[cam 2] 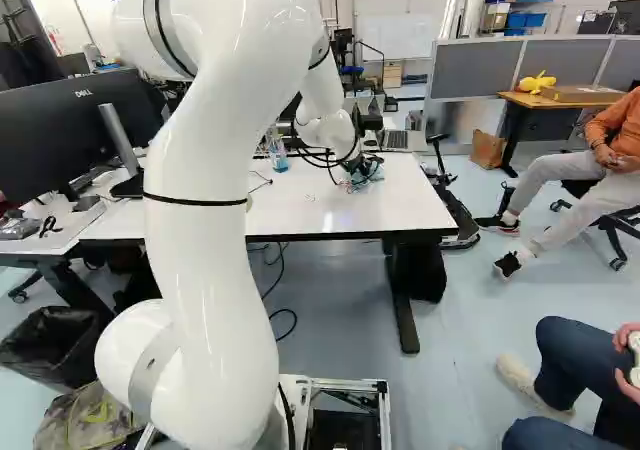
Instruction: Clean the table with the green towel
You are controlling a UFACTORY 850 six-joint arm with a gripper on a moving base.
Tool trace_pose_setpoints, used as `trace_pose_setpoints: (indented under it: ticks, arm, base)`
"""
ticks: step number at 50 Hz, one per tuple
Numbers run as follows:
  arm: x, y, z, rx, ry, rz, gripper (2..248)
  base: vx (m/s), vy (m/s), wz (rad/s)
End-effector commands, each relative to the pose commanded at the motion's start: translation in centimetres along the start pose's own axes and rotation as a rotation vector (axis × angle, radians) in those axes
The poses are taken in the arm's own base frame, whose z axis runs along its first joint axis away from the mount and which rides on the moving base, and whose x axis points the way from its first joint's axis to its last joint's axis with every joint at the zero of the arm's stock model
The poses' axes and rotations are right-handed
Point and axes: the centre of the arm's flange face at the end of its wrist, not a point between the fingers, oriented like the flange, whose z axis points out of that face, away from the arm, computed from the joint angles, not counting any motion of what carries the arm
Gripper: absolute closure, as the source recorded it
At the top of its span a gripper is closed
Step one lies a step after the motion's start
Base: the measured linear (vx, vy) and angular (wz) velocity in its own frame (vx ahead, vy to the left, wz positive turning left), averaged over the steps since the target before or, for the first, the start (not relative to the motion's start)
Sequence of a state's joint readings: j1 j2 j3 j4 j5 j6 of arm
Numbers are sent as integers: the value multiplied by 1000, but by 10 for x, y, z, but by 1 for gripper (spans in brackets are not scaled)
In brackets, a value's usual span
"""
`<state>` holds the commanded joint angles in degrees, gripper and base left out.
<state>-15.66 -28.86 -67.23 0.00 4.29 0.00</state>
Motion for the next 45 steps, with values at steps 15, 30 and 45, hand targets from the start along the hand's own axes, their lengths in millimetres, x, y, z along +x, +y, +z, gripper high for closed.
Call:
trace_pose_setpoints:
  ticks: [15,30,45]
  arm:
    - [-1,-26,-1,28,-1,-30,199]
    - [-9,-50,-9,54,-8,-59,199]
    - [-24,-57,-27,63,-23,-70,199]
  base:
    - [0,0,0]
    - [0,0,0]
    - [0,0,0]
